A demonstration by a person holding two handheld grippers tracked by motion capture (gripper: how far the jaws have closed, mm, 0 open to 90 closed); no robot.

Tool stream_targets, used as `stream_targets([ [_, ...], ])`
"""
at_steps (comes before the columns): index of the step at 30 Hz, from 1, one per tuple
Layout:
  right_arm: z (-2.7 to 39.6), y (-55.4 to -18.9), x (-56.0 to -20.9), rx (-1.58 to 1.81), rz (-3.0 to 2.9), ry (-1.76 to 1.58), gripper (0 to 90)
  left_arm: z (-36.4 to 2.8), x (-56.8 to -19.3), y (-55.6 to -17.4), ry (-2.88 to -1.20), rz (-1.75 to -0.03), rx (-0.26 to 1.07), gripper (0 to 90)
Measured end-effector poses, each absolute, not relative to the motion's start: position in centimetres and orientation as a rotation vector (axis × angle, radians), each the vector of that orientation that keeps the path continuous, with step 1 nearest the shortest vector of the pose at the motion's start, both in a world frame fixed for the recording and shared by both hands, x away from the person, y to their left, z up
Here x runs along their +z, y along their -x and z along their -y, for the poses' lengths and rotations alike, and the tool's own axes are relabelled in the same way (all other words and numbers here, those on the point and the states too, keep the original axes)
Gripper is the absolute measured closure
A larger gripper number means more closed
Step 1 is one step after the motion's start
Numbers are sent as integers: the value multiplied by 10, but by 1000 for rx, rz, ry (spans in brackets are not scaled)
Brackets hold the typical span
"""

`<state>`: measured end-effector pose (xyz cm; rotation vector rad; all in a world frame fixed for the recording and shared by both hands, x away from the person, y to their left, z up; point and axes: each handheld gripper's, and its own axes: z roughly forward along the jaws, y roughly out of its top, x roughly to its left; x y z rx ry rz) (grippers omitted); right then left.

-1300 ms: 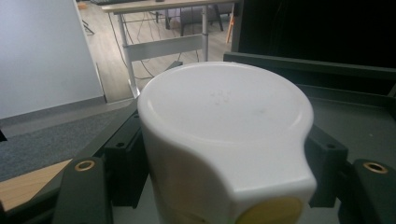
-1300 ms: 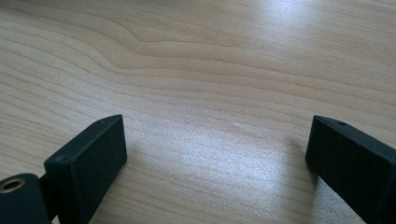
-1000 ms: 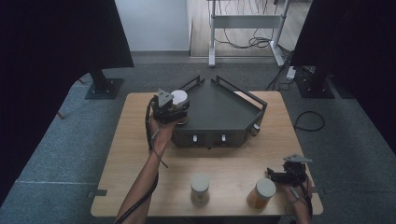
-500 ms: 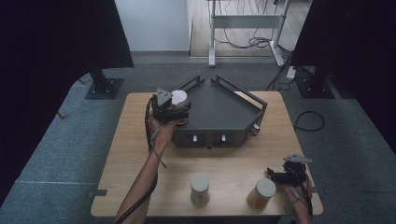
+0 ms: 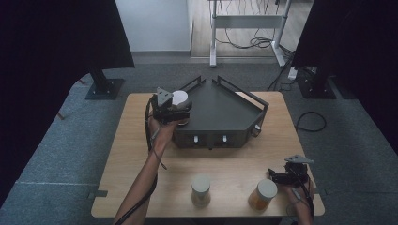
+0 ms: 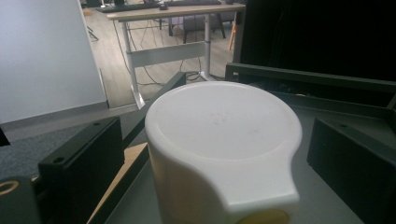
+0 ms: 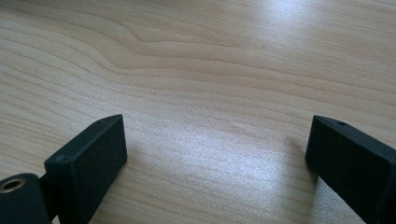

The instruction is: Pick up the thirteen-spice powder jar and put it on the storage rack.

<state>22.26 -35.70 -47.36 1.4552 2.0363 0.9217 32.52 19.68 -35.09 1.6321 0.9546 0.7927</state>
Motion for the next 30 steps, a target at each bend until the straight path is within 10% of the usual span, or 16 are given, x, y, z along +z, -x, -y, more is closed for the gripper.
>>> stream_targets([
  [30, 357, -223, -474, 922, -2037, -1454, 48, -217, -340, -306, -1615, -922, 784, 37],
])
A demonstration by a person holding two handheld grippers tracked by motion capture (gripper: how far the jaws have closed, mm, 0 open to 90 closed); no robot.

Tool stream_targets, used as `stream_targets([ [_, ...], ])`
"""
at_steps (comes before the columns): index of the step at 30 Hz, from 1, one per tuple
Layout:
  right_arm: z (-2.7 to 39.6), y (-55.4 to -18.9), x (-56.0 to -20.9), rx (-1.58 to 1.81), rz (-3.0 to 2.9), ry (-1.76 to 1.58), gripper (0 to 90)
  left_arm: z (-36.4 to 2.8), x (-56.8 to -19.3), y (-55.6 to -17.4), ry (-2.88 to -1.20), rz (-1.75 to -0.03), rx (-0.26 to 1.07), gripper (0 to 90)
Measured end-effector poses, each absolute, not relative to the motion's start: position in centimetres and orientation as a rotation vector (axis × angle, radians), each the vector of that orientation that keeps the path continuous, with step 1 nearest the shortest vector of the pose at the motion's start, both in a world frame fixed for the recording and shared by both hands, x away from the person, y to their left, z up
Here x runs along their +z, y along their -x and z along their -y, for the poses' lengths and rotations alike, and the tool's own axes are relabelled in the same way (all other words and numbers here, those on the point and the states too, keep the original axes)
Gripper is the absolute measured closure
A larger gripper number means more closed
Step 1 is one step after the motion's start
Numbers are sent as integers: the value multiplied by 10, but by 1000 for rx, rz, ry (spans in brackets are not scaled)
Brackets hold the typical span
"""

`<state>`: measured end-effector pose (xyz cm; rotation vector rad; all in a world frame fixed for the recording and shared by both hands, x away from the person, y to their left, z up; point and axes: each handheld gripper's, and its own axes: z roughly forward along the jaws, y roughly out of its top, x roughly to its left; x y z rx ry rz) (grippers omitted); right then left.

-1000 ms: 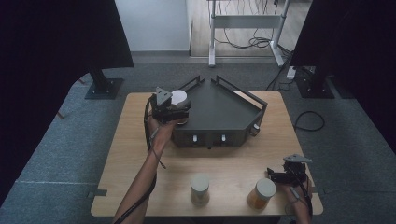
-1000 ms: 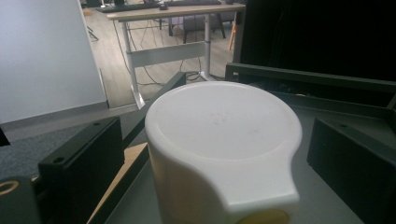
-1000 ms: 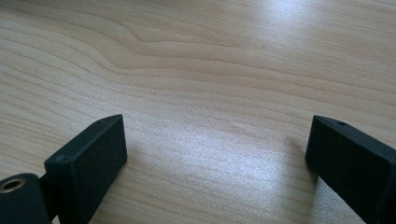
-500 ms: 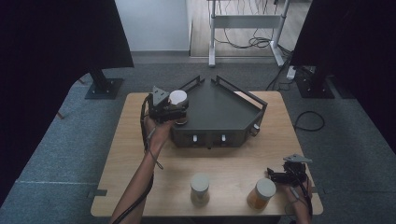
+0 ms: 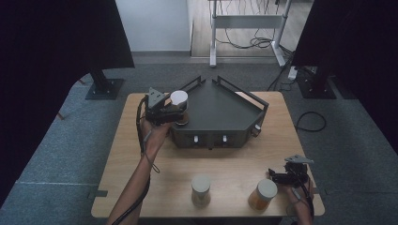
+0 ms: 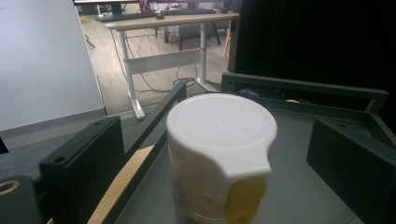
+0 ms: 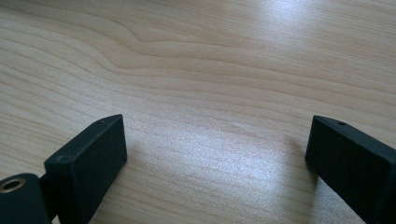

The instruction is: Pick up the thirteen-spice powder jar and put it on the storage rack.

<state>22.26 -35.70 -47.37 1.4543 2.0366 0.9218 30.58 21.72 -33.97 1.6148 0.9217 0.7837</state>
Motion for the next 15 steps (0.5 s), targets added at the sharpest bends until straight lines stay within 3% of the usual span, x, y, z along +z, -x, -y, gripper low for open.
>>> stream_targets([
  [15, 357, -223, -474, 922, -2036, -1454, 48, -230, -345, -292, -1611, -920, 776, 39],
])
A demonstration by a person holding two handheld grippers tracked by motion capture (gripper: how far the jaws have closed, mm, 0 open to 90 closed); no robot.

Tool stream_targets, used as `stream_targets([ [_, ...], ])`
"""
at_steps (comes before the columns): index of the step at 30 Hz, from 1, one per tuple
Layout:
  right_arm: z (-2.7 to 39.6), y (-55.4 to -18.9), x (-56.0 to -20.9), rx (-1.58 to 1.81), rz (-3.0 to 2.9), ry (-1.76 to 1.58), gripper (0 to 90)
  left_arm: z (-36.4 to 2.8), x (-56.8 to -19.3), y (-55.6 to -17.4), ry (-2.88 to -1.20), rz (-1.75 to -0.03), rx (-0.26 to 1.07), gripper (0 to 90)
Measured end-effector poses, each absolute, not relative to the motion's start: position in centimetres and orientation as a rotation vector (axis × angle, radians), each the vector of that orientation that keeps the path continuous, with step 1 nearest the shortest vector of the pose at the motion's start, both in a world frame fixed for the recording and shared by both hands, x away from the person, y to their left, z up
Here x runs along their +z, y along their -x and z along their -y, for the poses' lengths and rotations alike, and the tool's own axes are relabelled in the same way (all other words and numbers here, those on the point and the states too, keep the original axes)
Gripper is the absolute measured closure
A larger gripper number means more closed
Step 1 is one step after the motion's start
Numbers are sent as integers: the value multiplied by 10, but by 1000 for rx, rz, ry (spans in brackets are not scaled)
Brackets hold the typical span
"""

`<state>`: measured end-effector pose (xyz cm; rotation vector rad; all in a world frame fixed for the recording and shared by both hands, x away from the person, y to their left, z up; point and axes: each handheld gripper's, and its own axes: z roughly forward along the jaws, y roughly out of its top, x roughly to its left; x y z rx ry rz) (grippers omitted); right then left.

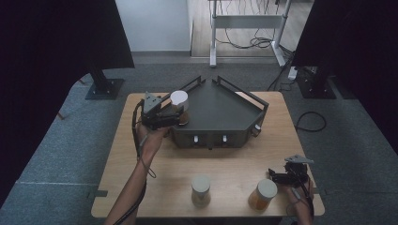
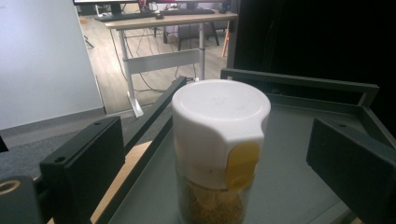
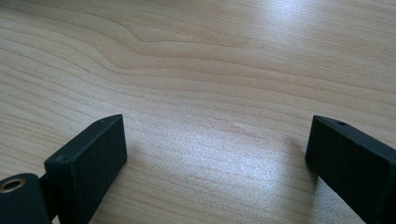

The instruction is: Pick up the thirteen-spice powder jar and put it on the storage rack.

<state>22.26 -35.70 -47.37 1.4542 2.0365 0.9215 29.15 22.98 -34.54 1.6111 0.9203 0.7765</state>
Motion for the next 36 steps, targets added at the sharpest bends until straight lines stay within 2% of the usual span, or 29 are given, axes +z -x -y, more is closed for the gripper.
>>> stream_targets([
  [36, 357, -223, -474, 921, -2037, -1454, 49, -257, -351, -253, -1620, -887, 749, 43],
])
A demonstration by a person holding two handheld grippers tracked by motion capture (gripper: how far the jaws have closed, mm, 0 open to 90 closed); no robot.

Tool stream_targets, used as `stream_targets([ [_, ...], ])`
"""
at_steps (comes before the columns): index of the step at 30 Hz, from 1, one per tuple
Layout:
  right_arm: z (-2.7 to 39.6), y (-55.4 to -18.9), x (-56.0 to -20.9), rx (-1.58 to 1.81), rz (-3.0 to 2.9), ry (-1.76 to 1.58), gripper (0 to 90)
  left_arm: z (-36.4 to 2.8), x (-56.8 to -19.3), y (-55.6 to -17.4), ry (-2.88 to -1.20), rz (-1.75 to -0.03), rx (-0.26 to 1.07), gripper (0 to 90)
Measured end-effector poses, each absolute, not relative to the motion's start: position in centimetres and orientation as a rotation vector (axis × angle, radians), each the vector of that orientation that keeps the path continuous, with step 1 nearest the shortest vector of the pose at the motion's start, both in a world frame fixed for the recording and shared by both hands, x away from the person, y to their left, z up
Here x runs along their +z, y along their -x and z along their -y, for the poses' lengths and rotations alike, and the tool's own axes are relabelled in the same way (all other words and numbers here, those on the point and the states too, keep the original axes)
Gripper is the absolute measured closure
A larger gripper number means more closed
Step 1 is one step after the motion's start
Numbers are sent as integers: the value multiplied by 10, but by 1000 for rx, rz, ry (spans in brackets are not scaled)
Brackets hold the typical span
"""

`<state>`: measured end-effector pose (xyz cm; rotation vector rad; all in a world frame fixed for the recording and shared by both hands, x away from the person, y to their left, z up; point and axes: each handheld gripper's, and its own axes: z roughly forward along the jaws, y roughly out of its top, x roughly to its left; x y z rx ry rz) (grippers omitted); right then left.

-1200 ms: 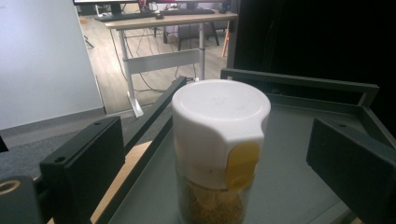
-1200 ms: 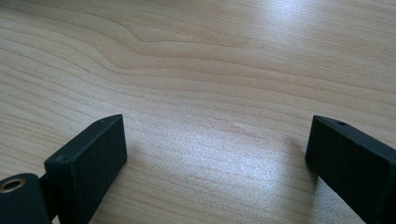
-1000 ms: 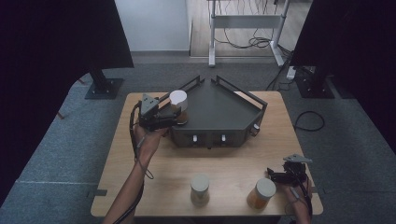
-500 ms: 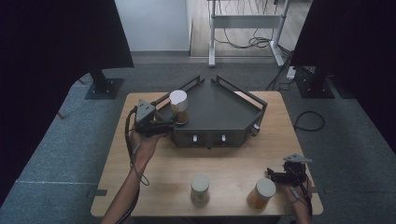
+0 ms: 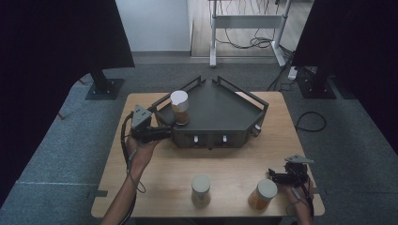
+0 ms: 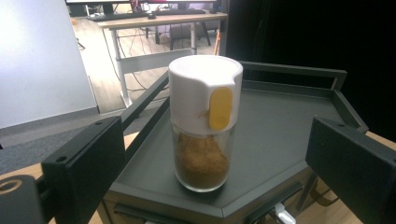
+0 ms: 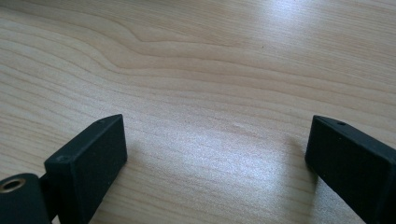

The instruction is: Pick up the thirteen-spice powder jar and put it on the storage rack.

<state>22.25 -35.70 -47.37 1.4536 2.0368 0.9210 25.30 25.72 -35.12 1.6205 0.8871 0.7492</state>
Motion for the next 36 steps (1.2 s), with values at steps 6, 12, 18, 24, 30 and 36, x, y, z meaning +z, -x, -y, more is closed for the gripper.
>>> stream_targets([
  [6, 357, -223, -474, 921, -2037, -1454, 49, -265, -353, -247, -1612, -894, 738, 44],
  [12, 357, -223, -474, 921, -2037, -1453, 49, -271, -354, -240, -1605, -892, 737, 45],
  [18, 357, -223, -474, 921, -2037, -1453, 49, -275, -354, -233, -1606, -889, 733, 45],
  [24, 357, -223, -474, 921, -2038, -1452, 49, -279, -356, -227, -1608, -889, 727, 45],
  [30, 357, -223, -474, 921, -2038, -1452, 49, -285, -358, -220, -1603, -899, 722, 46],
  [36, 357, -223, -474, 921, -2038, -1452, 49, -290, -360, -213, -1600, -904, 721, 46],
])
